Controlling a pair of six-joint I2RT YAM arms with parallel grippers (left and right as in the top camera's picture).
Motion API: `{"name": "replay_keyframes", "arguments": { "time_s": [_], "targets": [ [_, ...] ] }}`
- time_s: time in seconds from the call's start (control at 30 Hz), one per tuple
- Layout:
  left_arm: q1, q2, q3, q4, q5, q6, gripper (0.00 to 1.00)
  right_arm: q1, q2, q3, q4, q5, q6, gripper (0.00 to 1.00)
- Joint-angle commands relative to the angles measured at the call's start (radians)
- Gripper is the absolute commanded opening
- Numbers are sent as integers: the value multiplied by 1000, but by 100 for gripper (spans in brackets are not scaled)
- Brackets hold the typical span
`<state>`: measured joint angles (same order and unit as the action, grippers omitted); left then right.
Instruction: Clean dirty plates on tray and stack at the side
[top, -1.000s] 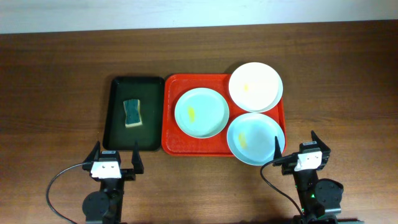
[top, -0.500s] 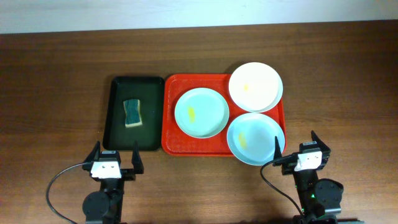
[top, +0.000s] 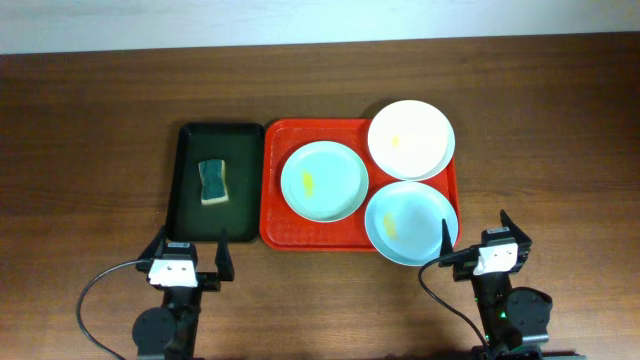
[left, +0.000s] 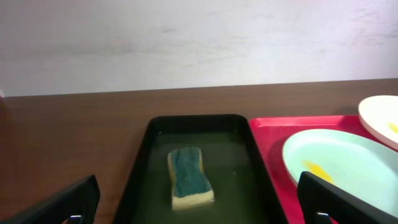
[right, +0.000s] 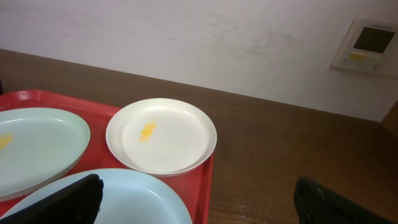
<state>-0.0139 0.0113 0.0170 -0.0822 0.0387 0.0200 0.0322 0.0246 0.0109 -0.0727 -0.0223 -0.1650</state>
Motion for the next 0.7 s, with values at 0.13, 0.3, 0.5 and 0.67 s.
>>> {"name": "replay_keyframes", "arguments": {
  "time_s": [0.13, 0.3, 0.5, 0.67],
  "targets": [
    [-3, -4, 172, -152, 52, 19, 99, -6, 2, -5, -6, 16, -3, 99],
    [-3, 53, 319, -253, 52, 19, 99, -6, 2, -5, -6, 16, -2, 98],
    [-3, 252, 515, -301, 158, 19, 99, -6, 2, -5, -6, 16, -3, 98],
    [-3, 538, 769, -518, 258, 19, 99, -6, 2, -5, -6, 16, -2, 99]
  ]
}}
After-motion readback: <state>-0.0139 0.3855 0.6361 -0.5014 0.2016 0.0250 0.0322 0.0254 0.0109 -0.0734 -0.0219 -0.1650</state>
